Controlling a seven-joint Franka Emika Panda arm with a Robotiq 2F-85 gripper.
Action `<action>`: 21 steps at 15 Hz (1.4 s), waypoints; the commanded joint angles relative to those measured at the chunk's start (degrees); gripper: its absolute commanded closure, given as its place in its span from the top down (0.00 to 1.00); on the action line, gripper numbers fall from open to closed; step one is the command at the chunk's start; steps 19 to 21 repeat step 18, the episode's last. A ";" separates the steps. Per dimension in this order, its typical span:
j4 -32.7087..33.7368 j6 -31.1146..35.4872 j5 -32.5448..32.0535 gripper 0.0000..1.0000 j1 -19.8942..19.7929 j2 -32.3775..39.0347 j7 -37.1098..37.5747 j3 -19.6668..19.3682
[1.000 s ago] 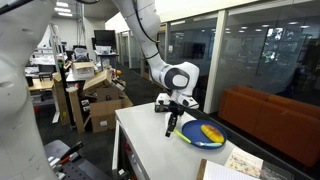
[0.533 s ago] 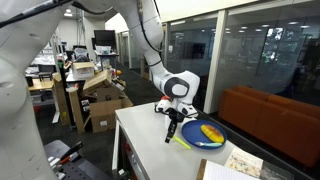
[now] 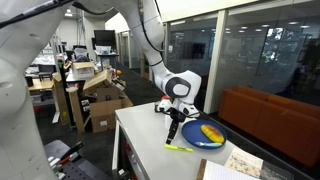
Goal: Pick up the pen from the cup and put it on the table
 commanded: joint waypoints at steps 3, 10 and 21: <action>-0.44 -0.47 -0.69 0.98 -2.01 -3.95 -4.50 -0.25; -1.85 -0.59 -4.54 1.00 -7.01 -12.13 -26.12 0.16; -0.73 -1.74 -4.78 1.00 -8.40 -12.13 -34.01 0.37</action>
